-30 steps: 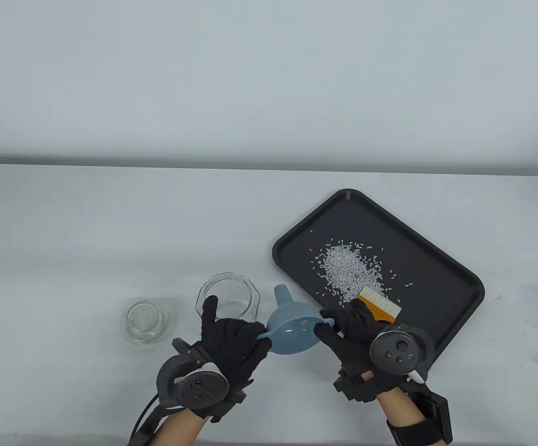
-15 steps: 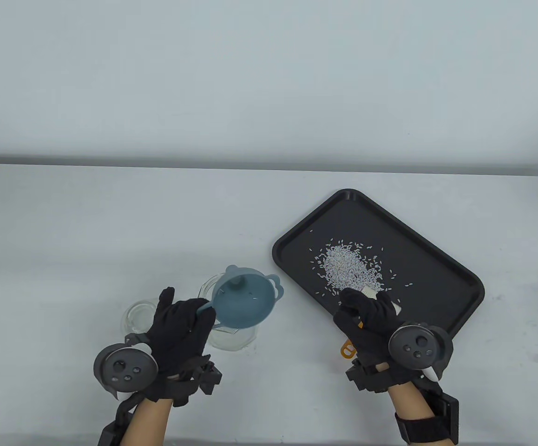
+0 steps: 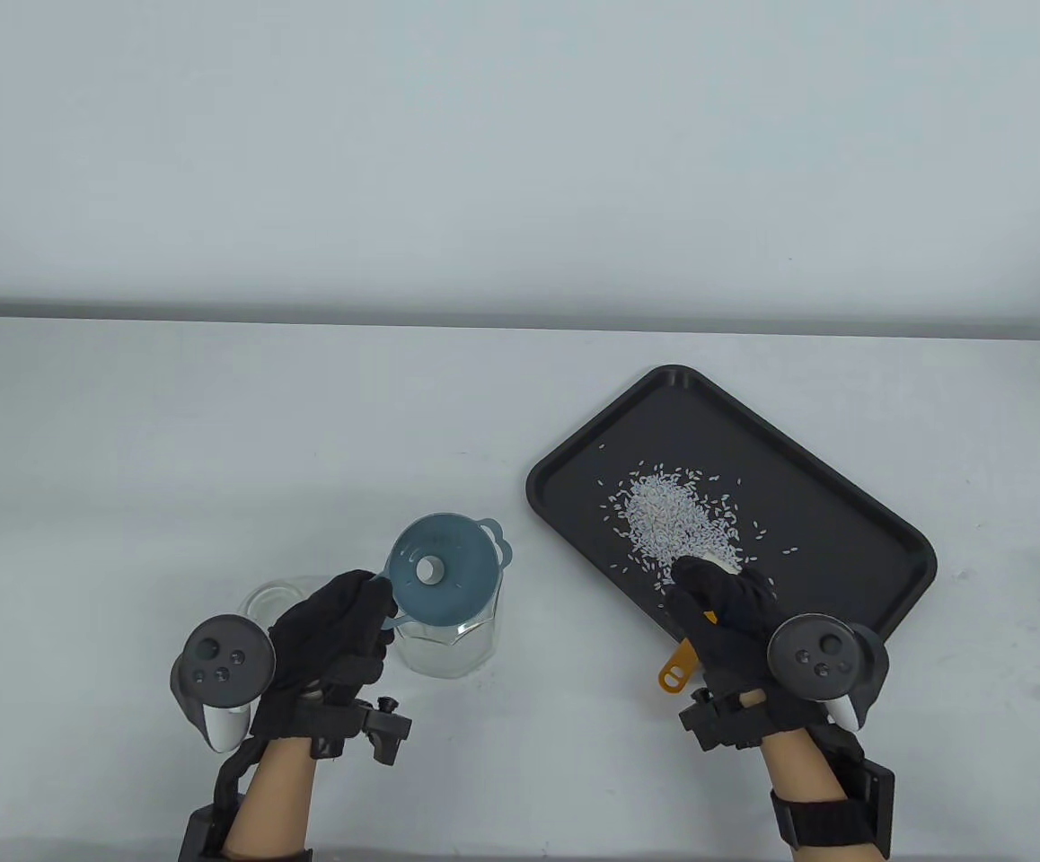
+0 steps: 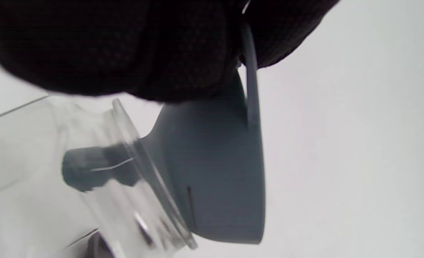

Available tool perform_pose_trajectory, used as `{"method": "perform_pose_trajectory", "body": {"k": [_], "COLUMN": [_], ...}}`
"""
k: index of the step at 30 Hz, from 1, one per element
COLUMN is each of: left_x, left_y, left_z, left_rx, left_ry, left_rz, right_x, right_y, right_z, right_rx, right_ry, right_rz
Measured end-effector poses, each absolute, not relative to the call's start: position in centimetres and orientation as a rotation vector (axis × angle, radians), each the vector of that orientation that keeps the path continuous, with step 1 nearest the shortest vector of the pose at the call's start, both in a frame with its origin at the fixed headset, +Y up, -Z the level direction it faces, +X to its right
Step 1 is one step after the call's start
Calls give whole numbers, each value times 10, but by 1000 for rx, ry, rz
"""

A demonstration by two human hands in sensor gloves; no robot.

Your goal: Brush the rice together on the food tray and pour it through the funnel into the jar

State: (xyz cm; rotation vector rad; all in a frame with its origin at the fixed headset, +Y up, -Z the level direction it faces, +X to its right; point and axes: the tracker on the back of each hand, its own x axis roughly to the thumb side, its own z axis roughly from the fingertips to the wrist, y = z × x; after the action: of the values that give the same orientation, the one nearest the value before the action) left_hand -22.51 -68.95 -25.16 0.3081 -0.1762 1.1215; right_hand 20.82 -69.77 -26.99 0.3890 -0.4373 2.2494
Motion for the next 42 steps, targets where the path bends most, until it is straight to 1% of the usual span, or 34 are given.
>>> {"method": "perform_pose_trajectory", "body": {"k": [9, 14, 17, 22, 25, 27, 28, 30, 33, 35, 37, 38, 42], "left_x": [-231, -236, -241, -247, -248, -248, -247, -246, -245, -246, -247, -248, -252], "left_y": [-702, -703, -702, -696, -693, -693, -693, -695, -698, -702, -707, -708, -714], "left_z": [-258, -258, -257, -254, -252, -253, -254, -255, -260, -263, -265, -266, -269], "left_rx": [235, 254, 293, 403, 480, 487, 479, 455, 391, 322, 289, 284, 249], "left_ry": [-124, -93, -75, -56, -60, -88, -100, -106, -111, -86, -75, -72, -50], "left_rz": [1197, 1168, 1136, 971, 811, 689, 635, 539, 406, 336, 340, 350, 373], "right_x": [211, 212, 213, 212, 209, 208, 207, 205, 201, 197, 194, 193, 184], "right_y": [-698, -698, -698, -696, -695, -696, -696, -698, -703, -708, -713, -714, -730], "right_z": [-271, -271, -271, -270, -270, -270, -270, -272, -276, -278, -279, -279, -282], "right_rx": [369, 365, 364, 387, 415, 432, 444, 499, 558, 595, 595, 596, 626], "right_ry": [-428, -428, -433, -443, -428, -416, -393, -283, -55, 85, 241, 275, 539], "right_rz": [2246, 2246, 2251, 2301, 2379, 2414, 2432, 2469, 2575, 2678, 2829, 2862, 3061]}}
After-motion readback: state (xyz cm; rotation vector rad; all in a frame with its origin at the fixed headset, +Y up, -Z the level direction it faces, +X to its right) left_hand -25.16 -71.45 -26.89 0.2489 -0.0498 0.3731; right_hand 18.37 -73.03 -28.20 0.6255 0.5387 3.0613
